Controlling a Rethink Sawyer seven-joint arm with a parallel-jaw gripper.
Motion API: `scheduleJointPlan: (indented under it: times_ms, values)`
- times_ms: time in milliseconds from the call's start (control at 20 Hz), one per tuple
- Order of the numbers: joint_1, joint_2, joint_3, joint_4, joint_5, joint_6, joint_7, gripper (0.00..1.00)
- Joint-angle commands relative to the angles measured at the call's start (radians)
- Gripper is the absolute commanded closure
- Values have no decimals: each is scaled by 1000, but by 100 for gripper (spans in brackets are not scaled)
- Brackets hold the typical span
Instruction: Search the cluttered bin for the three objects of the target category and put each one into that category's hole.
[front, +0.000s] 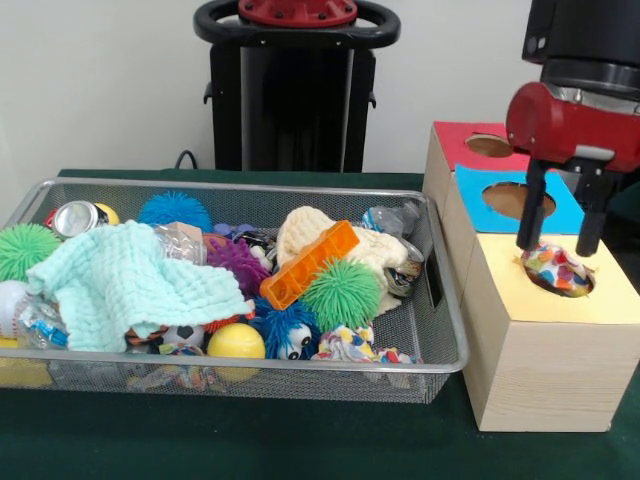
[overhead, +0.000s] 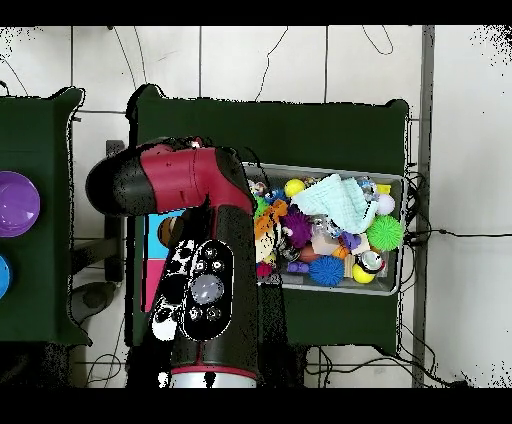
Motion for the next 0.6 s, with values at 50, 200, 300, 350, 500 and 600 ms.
scheduleJointPlan:
  times_ms: [50, 200, 300, 350, 500, 600]
  values:
    - [-23, 24, -28, -10, 17, 181, 165, 0]
    - [-65, 28, 34, -19, 51, 274, 110, 0]
    - [-95, 31, 86, 7, 81, 275, 88, 0]
    - [-107, 36, 105, 12, 95, 270, 84, 0]
    - [-146, 75, 157, -11, 134, 259, 76, 0]
    - [-161, 101, 177, -38, 135, 273, 46, 0]
